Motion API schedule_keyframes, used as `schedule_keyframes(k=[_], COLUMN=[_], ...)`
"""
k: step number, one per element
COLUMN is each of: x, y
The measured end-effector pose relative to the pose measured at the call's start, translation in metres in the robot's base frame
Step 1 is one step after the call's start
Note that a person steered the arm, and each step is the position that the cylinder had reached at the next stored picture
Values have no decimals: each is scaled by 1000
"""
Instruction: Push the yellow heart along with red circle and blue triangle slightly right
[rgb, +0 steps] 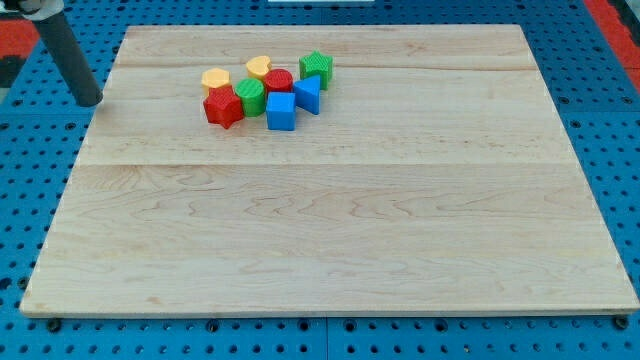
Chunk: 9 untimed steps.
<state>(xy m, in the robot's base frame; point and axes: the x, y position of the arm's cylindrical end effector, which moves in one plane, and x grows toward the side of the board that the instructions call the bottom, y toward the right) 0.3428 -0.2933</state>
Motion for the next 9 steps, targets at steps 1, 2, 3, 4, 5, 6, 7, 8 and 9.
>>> schedule_keyframes(k=[1,2,3,4,5,6,7,8,9], x=[0,0,0,-15,-40,-54,-93,-69,-35], y=[0,-2,-1,-1,-2,35,99,183,248])
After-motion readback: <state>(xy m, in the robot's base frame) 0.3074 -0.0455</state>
